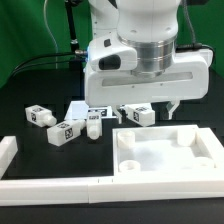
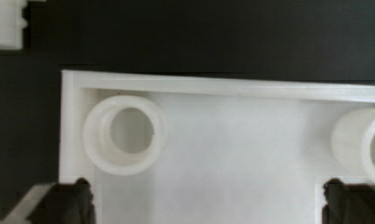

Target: Assemble one leg

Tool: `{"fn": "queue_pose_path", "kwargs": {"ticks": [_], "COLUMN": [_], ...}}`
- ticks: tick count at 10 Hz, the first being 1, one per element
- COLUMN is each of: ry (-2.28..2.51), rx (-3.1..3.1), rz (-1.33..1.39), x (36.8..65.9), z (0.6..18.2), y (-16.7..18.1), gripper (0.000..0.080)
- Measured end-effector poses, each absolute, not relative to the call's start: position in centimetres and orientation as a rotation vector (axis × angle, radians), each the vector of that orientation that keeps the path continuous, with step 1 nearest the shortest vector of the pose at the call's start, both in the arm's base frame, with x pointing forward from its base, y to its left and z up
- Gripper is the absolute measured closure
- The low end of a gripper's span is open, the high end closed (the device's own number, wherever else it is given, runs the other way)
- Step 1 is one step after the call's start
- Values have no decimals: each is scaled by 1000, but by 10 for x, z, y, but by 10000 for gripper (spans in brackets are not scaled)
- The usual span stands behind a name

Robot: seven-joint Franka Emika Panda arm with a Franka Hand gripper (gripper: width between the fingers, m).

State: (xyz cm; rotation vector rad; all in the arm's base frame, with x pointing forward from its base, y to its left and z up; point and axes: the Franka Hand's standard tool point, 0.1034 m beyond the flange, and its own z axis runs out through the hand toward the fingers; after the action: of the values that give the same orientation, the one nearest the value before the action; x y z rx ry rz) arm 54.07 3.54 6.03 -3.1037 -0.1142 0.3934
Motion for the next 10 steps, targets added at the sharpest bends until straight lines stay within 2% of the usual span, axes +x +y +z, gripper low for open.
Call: {"fn": "queue_pose_path", "kwargs": {"ticks": [2, 3, 5, 9, 10], "ry": [-224, -367, -493, -527, -478], "rx": [-3117, -3093, -3080, -3081, -3076], "rz": [393, 387, 418, 487, 704], "x": [534, 517, 479, 474, 464], "z": [65, 68, 63, 60, 58], "y": [48, 55, 60, 59, 60], "gripper": [151, 151, 151, 151, 151]}}
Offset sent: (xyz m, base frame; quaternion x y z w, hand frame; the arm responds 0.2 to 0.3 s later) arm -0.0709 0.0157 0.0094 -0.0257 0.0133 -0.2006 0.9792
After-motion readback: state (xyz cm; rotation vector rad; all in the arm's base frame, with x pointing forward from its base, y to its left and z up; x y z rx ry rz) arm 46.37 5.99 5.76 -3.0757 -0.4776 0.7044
